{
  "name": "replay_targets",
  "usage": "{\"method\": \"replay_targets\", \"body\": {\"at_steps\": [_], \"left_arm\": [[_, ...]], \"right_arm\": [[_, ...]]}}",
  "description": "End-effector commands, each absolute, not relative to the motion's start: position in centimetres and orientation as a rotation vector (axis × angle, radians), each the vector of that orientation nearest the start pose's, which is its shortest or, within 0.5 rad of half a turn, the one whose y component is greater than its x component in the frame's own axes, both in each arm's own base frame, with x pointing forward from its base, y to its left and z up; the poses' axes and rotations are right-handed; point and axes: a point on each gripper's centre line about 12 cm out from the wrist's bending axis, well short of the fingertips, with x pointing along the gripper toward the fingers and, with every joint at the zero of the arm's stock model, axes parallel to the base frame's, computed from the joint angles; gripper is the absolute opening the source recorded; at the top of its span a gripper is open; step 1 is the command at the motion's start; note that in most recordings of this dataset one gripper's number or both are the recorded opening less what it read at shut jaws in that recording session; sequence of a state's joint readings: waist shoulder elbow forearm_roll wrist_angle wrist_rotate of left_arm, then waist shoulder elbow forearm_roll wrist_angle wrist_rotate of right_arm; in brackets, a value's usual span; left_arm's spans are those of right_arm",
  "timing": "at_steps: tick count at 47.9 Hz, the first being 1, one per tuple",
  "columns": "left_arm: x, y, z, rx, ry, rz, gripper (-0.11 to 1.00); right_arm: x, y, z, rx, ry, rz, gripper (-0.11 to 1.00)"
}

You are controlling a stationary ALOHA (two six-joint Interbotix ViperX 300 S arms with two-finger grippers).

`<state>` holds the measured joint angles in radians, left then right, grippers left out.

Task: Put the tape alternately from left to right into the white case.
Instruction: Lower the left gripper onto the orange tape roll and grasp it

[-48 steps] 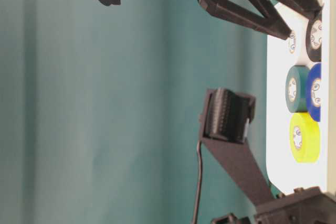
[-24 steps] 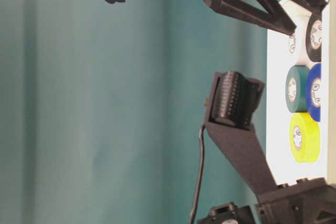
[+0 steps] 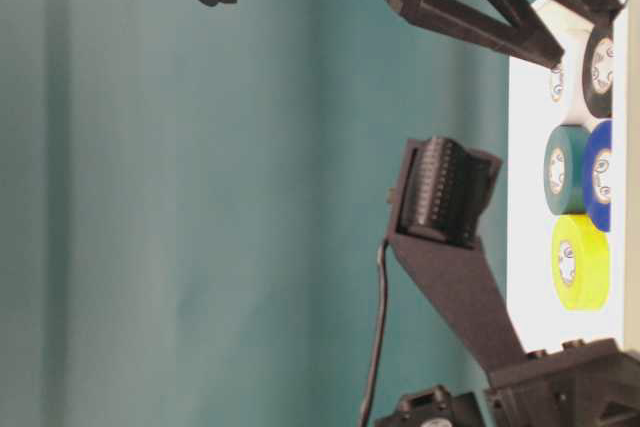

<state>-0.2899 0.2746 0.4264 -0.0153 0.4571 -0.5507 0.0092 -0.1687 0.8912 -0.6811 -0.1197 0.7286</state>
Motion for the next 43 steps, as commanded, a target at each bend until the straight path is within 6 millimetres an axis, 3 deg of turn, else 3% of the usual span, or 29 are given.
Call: {"method": "replay_targets", "body": {"at_steps": [1, 25, 43], "left_arm": [[39.6, -12.8, 10.9, -0.333, 1.164, 0.043, -0.03], [36.8, -11.9, 15.7, -0.355, 1.077, 0.011, -0.03], [36.8, -10.9, 16.2, -0.349, 1.059, 0.015, -0.03]], "right_arm": [[33.2, 1.4, 17.2, 0.073, 0.605, 0.074, 0.79], [33.2, 1.4, 17.2, 0.074, 0.607, 0.074, 0.79], [33.3, 1.4, 17.4, 0.074, 0.601, 0.074, 0.79]]}}
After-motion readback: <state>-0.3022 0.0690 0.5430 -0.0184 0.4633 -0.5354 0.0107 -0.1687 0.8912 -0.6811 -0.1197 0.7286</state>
